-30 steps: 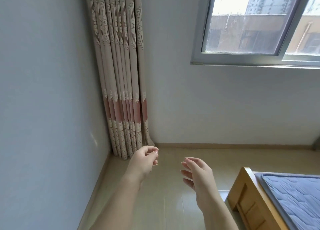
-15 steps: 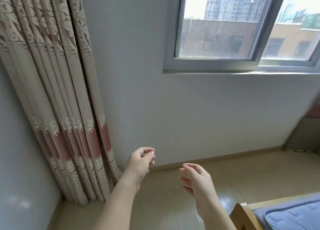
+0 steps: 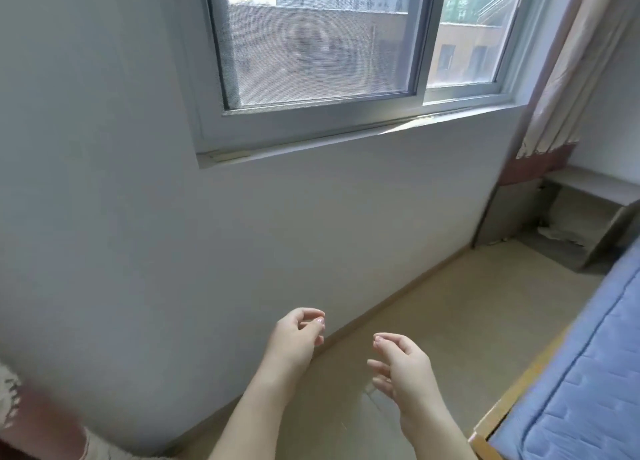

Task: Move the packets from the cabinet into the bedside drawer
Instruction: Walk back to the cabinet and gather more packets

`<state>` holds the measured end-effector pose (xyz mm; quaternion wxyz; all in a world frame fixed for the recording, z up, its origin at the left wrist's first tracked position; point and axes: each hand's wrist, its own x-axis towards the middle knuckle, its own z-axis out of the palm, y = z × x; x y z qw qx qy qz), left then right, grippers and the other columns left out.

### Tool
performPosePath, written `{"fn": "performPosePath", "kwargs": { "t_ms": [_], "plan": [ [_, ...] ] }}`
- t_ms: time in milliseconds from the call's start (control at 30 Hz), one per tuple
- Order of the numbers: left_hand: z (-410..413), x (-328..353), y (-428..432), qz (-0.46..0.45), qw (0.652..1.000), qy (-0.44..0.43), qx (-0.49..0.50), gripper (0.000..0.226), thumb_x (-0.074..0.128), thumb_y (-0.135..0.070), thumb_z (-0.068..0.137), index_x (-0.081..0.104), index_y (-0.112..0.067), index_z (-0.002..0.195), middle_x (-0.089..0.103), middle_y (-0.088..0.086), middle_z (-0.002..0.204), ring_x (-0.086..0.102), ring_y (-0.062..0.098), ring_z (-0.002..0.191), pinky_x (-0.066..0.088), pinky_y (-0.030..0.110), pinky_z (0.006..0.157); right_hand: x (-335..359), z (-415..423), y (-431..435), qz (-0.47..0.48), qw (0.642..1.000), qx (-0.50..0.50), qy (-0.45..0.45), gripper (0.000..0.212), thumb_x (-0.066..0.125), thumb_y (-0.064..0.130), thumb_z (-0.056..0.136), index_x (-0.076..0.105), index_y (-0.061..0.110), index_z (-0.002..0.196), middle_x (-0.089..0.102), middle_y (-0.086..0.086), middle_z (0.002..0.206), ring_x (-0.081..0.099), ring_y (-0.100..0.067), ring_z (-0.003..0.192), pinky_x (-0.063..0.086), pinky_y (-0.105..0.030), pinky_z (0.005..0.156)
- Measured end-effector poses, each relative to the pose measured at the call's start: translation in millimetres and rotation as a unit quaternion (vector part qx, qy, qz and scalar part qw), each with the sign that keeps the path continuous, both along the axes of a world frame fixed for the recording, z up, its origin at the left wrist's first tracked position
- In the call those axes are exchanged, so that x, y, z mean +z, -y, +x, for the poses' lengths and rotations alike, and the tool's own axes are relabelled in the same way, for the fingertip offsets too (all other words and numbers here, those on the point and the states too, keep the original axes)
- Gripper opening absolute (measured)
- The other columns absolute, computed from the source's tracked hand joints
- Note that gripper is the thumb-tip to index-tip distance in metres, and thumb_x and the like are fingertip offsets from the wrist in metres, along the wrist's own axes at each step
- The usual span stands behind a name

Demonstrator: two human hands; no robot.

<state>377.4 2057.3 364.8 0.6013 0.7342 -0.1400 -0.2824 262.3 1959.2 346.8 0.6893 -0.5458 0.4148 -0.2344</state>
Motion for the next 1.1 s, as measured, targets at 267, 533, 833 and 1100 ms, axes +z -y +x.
{"fn": "performPosePath", "kwargs": {
  "t_ms": [267,533,833,1100],
  "plan": [
    [53,-19,172,0.015,0.992,0.011,-0.124,0.013,0.051,-0.021,0.095,0.063,-0.025,0.096,0.066,-0.003,0.097,0.065,0.012,0.087,0.042,0.022,0.065,-18,52,139,-0.001,0.996,-0.092,-0.013,0.01,0.052,0.015,0.094,0.061,0.017,0.091,0.061,0.0,0.099,0.061,-0.015,0.078,0.045,-0.027,0.062],
    [98,0,380,-0.002,0.988,0.013,-0.151,0.013,0.052,-0.02,0.095,0.063,-0.026,0.093,0.065,-0.001,0.102,0.064,0.009,0.087,0.044,0.024,0.067,-2,82,340,-0.027,0.99,-0.138,-0.013,0.009,0.052,0.018,0.094,0.061,0.019,0.092,0.061,0.0,0.102,0.061,-0.015,0.081,0.047,-0.026,0.064],
    [124,-17,581,0.009,0.976,-0.006,-0.216,0.013,0.053,-0.018,0.094,0.064,-0.025,0.093,0.066,0.001,0.1,0.064,0.011,0.086,0.045,0.024,0.067,-17,98,518,0.004,0.977,-0.208,-0.046,0.009,0.051,0.018,0.094,0.06,0.019,0.092,0.059,-0.001,0.107,0.061,-0.017,0.087,0.048,-0.028,0.069],
    [131,6,816,-0.039,0.942,0.022,-0.333,0.014,0.054,-0.019,0.092,0.064,-0.028,0.096,0.066,-0.003,0.097,0.065,0.007,0.086,0.047,0.025,0.075,14,107,720,-0.042,0.947,-0.316,-0.027,0.009,0.052,0.019,0.093,0.06,0.021,0.092,0.06,0.002,0.103,0.061,-0.015,0.085,0.048,-0.028,0.072]
  ]
}}
